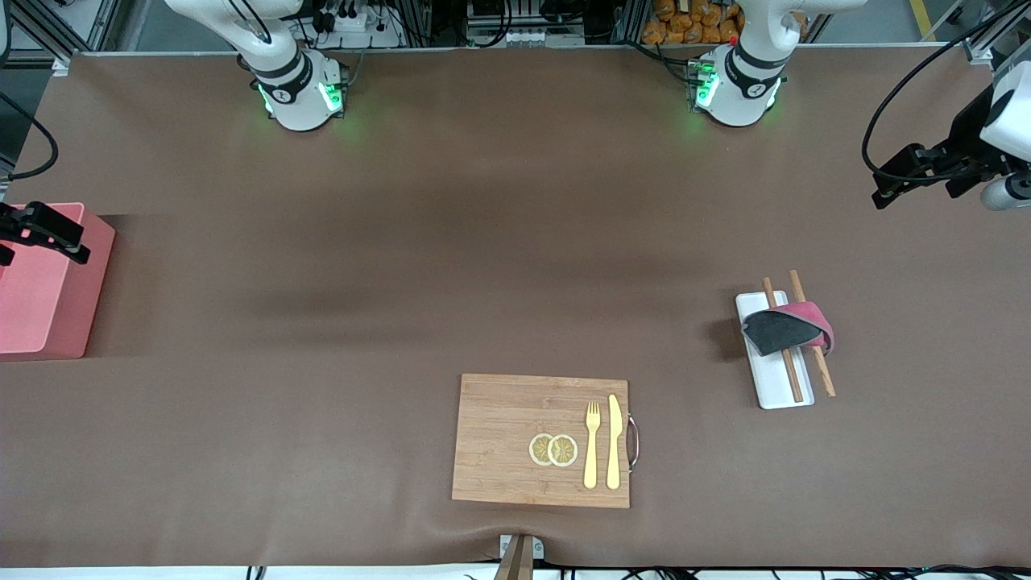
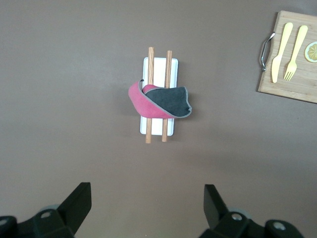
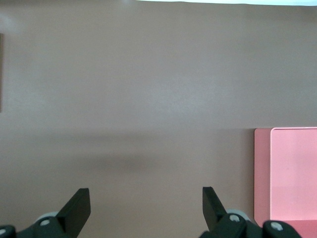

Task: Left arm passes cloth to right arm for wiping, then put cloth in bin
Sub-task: 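Reach the left gripper down to the pink-grey cloth on the tray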

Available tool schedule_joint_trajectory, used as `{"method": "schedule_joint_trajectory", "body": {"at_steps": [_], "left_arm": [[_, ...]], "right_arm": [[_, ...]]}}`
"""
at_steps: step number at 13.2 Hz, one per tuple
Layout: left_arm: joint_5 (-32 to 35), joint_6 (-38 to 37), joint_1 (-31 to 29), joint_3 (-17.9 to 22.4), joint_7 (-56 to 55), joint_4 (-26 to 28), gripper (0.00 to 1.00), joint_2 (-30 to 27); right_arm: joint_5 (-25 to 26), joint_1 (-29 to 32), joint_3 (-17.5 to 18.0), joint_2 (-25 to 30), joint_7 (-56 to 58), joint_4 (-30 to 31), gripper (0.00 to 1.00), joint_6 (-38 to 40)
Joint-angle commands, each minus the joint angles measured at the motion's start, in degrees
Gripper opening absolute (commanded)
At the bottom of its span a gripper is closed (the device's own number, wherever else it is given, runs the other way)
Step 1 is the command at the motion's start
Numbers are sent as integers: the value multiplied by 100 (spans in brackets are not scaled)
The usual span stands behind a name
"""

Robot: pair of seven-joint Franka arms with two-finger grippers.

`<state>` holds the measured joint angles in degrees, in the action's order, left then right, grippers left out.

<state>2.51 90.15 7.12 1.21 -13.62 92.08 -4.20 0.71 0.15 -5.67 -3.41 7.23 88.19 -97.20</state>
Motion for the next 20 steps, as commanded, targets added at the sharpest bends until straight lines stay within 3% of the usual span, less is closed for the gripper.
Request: {"method": "schedule_joint_trajectory", "body": {"at_steps": [1,8,12,20], "left_arm": [[162,-129,88,-16,-18,-277,100,120],[127,-112,-18,-16,184,-209,100,655],[48,976,-123,-7,167,529,100,1043],[48,2226,-466,-7,194,548,99,2554]], "right_arm": [[79,91,66,-54,15,-127,100,96],[87,108,66,-46,24,-144,100,289],[87,56,66,-107,7,-144,100,255],[70,21,75,-186,156,-56,100,465]]}}
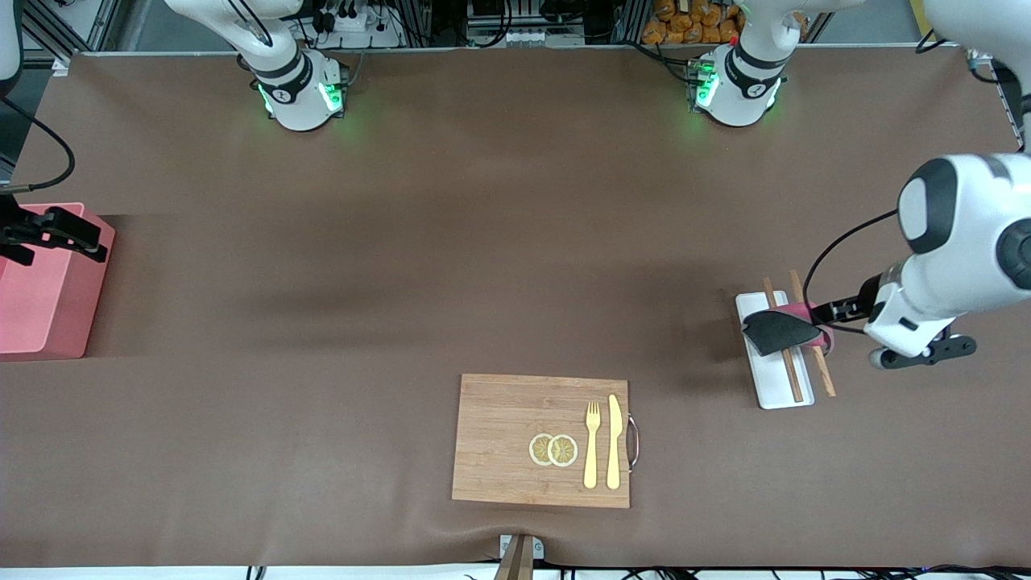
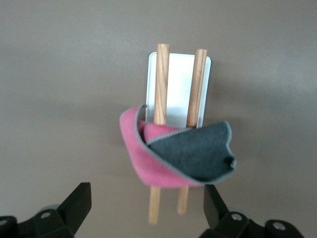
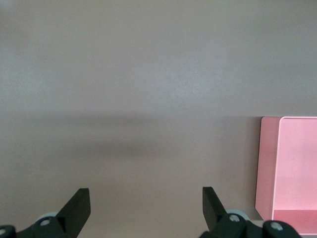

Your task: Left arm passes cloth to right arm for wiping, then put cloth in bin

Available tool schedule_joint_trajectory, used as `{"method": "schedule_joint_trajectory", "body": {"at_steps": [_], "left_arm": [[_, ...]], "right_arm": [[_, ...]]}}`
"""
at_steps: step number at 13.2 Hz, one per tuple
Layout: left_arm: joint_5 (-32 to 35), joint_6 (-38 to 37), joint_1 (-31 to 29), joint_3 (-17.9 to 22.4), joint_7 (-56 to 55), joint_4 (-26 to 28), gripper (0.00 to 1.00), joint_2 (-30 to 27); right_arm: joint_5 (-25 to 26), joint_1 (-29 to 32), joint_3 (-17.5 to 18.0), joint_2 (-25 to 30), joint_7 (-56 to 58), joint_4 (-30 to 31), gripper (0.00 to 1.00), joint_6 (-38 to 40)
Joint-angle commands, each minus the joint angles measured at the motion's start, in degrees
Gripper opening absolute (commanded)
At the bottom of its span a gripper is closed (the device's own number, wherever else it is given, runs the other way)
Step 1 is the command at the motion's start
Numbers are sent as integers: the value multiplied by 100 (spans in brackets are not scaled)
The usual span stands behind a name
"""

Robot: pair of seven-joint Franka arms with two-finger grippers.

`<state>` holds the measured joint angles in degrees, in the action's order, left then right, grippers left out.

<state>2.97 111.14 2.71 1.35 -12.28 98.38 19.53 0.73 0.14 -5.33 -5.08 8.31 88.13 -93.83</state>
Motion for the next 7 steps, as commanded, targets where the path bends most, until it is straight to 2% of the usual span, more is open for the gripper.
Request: {"method": "schedule_joint_trajectory", "body": {"at_steps": [1,2,4,7], "left_arm": [[2,223,-25,-21,59,-90,93,304],[2,293,-42,-21,59,-90,86,393],[2,320,-95,-21,59,-82,79,490],[2,320,-104,-21,59,-73,78,586]], "right_arm": [[67,12,41,-19,40,-59,100,215],[67,-5,49,-10,40,-59,100,216],[67,-58,49,-10,31,-77,100,216],[67,-58,49,-10,31,-68,100,216]]}}
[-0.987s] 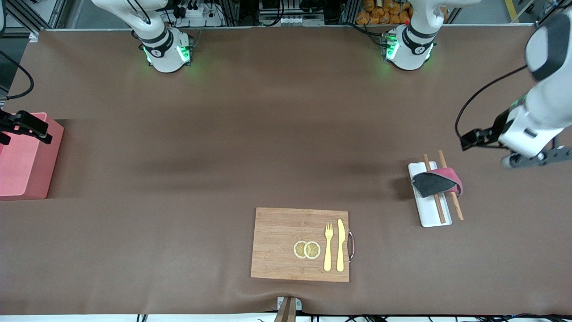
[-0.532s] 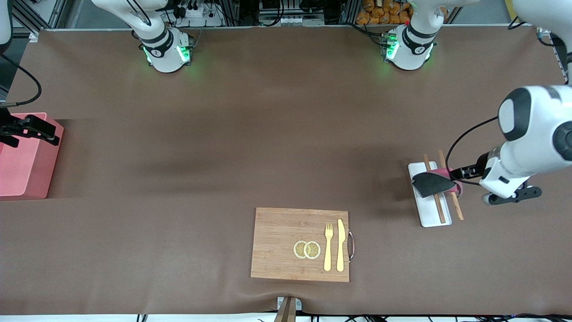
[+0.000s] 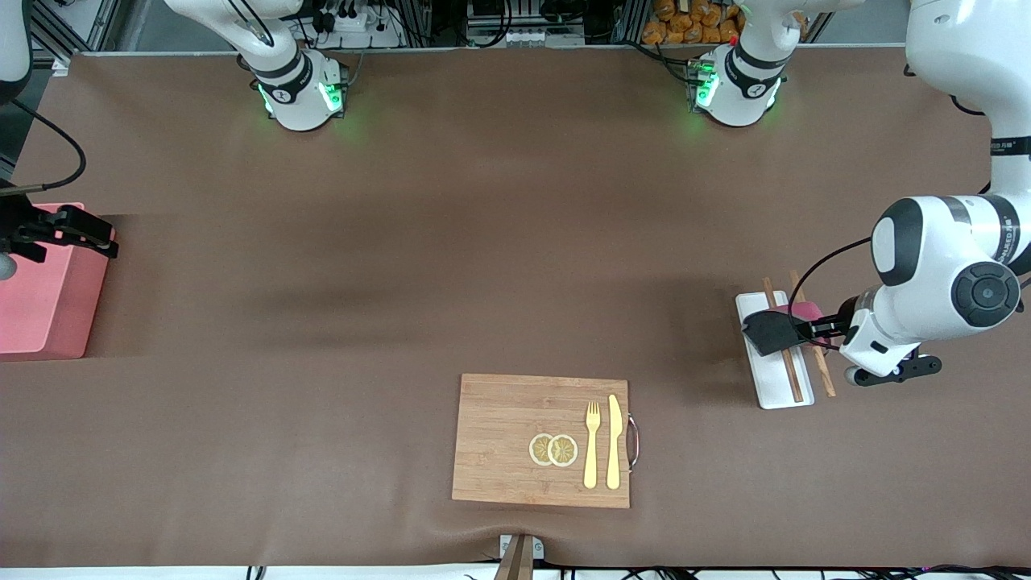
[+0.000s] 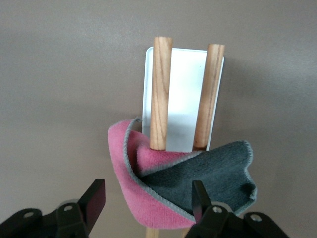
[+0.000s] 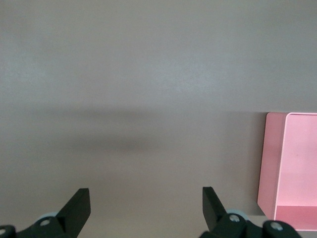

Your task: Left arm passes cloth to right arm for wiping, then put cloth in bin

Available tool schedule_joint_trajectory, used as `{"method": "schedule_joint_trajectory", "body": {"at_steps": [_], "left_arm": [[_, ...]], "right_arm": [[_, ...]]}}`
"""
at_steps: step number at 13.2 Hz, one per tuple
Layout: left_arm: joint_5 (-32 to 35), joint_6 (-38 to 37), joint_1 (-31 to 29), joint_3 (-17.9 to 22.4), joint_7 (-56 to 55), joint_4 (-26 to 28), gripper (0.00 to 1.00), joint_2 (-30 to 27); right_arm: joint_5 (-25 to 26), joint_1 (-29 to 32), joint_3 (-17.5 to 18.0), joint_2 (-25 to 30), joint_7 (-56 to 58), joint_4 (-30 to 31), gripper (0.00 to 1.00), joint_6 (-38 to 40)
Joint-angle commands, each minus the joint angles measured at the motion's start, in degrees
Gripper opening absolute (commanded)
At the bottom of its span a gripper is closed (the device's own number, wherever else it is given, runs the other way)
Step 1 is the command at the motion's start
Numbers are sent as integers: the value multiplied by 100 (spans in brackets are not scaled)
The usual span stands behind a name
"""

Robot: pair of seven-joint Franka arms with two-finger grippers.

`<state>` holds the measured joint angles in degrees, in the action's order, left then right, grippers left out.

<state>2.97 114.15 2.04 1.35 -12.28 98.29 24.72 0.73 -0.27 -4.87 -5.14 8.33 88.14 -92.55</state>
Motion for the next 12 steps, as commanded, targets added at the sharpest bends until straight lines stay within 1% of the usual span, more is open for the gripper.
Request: {"method": "schedule_joint_trajectory", "body": {"at_steps": [1,2,6,8,9,10,11,12], "left_arm": [[2,19,-37,-21,59,-65,77,76],[2,19,-37,-21,59,-65,72,85],[2,10,-29,-30,59,-56,70,138],[2,10,-28,-30,59,-56,66,138],[2,10,-29,-30,59,-56,64,164],[-7,10,-29,-30,59,-73,61,190],[2,10,-29,-30,59,-73,58,191],[2,10,-20,-38,59,-73,53,191]], "right_arm": [[67,-26,3,-4,29,-69,100,88],[67,-26,3,-4,29,-69,100,80],[58,-17,3,-4,-111,-52,100,106],[32,-17,12,-4,-243,9,100,115],[-238,-17,3,-4,-383,45,100,202],[-632,44,3,-13,-715,54,100,377],[-871,97,-6,-65,-823,54,100,483],[-952,80,-6,-83,-841,54,100,501]]}}
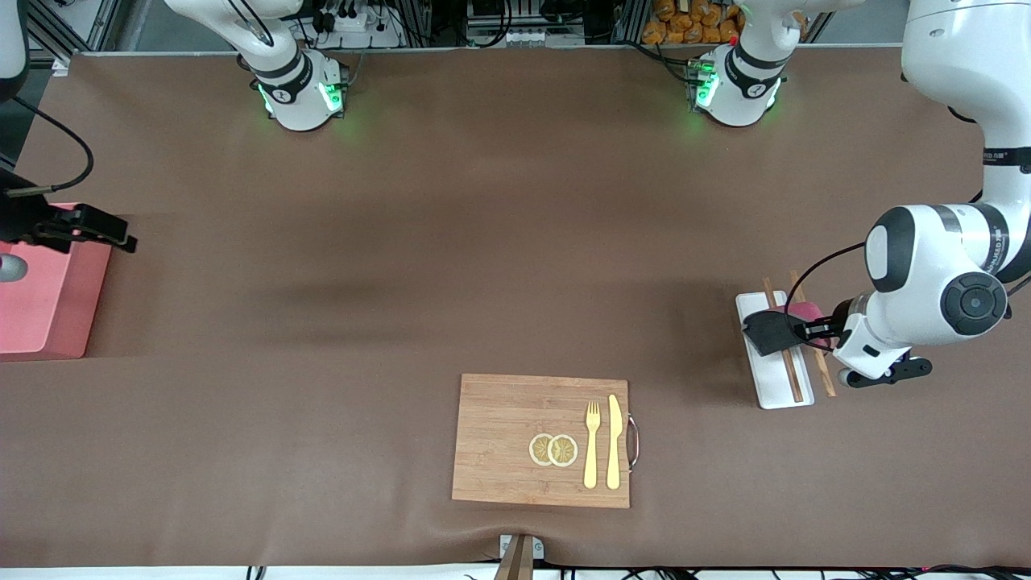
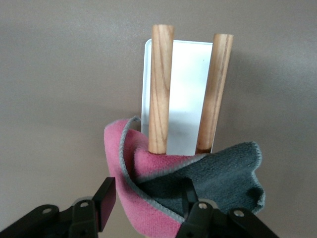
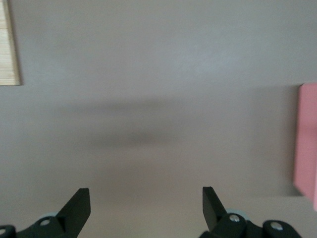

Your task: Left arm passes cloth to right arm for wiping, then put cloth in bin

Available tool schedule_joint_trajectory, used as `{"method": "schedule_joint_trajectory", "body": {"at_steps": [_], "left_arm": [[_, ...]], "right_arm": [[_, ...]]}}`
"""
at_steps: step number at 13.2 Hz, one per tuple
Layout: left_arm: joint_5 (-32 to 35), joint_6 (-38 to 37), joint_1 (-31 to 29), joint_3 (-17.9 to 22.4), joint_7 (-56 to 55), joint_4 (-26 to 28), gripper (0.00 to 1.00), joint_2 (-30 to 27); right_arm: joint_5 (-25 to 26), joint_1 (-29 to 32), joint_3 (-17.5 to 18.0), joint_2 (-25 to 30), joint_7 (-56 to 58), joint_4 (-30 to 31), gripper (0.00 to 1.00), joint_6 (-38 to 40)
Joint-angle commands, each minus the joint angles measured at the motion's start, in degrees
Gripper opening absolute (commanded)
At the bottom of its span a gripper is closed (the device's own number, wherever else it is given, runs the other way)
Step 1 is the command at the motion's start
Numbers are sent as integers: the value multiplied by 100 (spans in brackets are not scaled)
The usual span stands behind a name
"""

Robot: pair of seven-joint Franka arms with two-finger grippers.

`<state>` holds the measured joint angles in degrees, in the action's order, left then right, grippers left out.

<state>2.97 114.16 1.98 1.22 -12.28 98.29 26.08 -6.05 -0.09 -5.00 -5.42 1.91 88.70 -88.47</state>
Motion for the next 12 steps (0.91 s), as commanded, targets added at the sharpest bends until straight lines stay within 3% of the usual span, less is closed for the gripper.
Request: {"method": "schedule_joint_trajectory", "body": {"at_steps": [1,5,11,12], "left_arm": [[-7,10,-14,-26,59,-64,48,55],[-7,19,4,-26,59,-73,37,64],[-7,19,30,-26,59,-91,0,64],[-7,19,39,-26,59,-91,0,64]], "right_arm": [[-274,18,8,-47,-330,-2,100,154],[-361,-167,17,-39,-1061,-2,100,278],[-652,-597,17,-47,-2483,7,100,366],[-669,-685,17,-47,-2711,7,100,366]]}}
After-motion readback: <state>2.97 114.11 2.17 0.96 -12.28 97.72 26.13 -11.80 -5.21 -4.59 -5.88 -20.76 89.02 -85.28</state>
